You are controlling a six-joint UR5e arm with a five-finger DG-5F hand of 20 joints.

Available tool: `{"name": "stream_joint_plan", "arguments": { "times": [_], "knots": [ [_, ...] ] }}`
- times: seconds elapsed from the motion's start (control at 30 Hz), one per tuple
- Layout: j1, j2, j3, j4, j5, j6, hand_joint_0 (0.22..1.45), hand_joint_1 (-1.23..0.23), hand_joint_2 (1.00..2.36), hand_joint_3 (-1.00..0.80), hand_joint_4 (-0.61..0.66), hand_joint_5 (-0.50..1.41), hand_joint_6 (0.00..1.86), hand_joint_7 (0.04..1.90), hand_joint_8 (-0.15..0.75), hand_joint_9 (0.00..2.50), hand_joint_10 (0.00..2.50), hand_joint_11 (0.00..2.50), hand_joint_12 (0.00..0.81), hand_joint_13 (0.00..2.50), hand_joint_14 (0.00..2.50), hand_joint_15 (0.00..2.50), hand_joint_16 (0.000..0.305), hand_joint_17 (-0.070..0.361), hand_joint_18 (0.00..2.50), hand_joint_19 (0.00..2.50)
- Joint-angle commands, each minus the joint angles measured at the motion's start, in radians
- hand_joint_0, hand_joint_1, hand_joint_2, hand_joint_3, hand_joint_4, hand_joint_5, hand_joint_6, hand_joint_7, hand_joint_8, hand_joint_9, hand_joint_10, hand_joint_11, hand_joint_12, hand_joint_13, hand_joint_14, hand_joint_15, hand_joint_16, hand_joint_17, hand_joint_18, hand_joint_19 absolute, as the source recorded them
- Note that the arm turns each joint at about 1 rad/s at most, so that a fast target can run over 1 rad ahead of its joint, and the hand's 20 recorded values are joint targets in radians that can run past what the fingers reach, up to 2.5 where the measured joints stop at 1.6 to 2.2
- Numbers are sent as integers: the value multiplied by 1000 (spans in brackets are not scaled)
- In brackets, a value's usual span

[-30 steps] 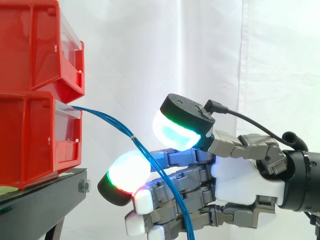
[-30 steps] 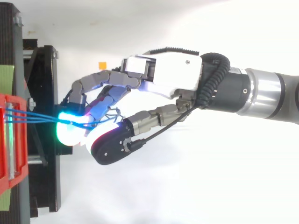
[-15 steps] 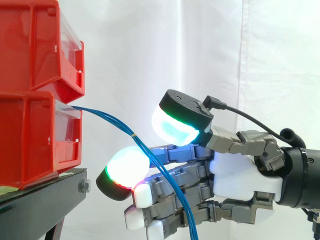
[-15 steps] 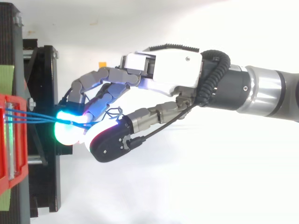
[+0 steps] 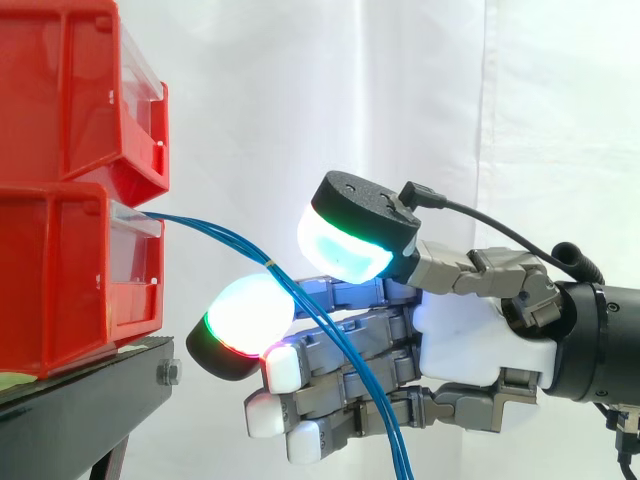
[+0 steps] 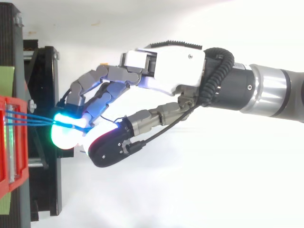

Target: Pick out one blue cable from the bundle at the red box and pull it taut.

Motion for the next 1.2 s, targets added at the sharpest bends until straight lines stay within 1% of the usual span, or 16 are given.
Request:
{"name": "stream_joint_plan", "arguments": {
  "times": [0.0, 0.13, 0.27, 0.43, 0.57, 0.63, 0.93, 1.17],
  "knots": [
    [0, -1, 1, 0, 0, 1, 584, -680, 1014, -314, 145, -175, 895, 707, 239, 833, 20, 566, 316, 769, 18, 486, 50, 113, 562, 704],
    [0, 0, 1, 0, -3, 1, 586, -688, 1013, -346, 138, -172, 916, 691, 237, 843, 20, 576, 316, 772, 20, 486, 50, 113, 575, 703],
    [0, 0, 1, 0, -5, -1, 587, -682, 1013, -340, 120, -164, 934, 699, 241, 869, 18, 575, 316, 780, 18, 482, 50, 112, 586, 701],
    [0, 0, 1, 0, -5, -2, 587, -662, 1020, -245, 89, -148, 949, 744, 242, 936, 22, 597, 320, 801, 18, 493, 49, 111, 605, 700],
    [0, 0, 1, 0, -5, -2, 588, -673, 1019, -186, 67, -136, 951, 791, 252, 985, 22, 612, 318, 822, 19, 504, 49, 110, 616, 701],
    [0, 0, 2, 0, -5, -2, 595, -688, 1017, -161, 46, -128, 952, 789, 265, 1014, 19, 616, 334, 845, 18, 500, 52, 117, 649, 685],
    [-3, 0, 1, 0, -8, -2, 616, -731, 1017, -140, -16, -125, 953, 833, 257, 1030, 22, 632, 327, 871, 20, 500, 51, 116, 671, 675],
    [-6, -1, 2, 0, -14, -2, 624, -745, 1019, -152, -8, -126, 953, 851, 250, 1031, 21, 657, 320, 865, 19, 510, 51, 114, 689, 674]
  ]
}}
